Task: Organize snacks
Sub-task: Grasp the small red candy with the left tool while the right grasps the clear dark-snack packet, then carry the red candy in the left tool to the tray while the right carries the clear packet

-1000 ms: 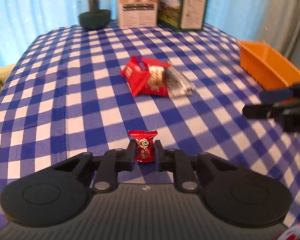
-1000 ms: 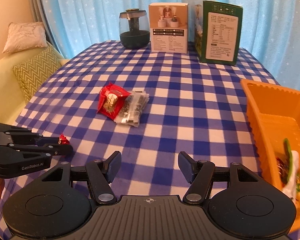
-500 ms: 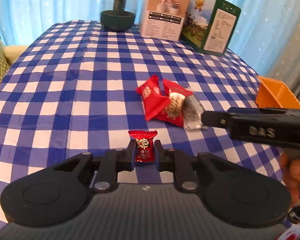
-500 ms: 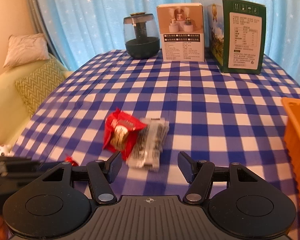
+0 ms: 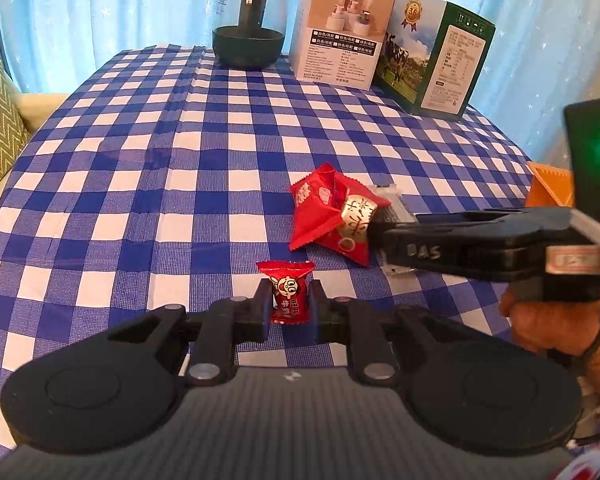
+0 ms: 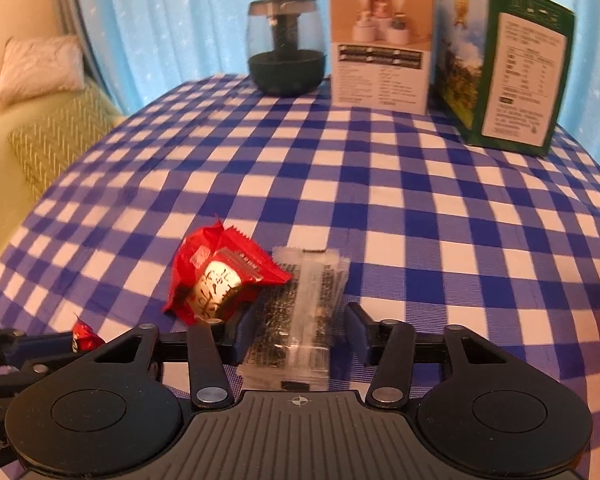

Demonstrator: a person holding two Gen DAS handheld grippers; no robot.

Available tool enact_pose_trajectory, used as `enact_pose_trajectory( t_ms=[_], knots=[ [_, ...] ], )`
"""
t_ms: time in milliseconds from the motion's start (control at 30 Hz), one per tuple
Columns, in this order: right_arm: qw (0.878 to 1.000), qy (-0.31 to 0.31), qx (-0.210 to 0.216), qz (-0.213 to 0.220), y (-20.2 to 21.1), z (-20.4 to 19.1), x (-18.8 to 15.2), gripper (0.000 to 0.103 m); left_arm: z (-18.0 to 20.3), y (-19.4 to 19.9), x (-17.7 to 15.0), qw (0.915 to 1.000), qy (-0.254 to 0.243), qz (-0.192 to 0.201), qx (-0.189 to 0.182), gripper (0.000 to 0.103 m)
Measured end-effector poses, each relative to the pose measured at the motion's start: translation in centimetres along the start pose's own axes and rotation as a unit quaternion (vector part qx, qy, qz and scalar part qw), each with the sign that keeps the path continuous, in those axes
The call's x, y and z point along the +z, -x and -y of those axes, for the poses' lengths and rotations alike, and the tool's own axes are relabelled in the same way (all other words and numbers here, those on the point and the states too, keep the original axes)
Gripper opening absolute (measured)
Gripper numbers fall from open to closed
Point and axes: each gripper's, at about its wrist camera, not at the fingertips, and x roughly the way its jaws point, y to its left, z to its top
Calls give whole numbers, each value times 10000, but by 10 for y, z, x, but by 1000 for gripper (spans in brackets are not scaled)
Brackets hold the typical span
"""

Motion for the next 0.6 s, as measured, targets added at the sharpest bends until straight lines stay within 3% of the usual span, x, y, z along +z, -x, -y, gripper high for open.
enact_pose_trajectory(
  t_ms=[100,300,600],
  knots=[
    [9997,214,-57,65,3,-4,-6,40,1,0,-2,10000,-9,-22,-11,16],
    [9996,197,-164,104,24,6,-26,38,7,0,-5,9999,-94,-82,-91,16],
    [9991,-333,-270,24,80,33,-69,38,31,8,-20,9983,-452,-211,-286,16]
  ],
)
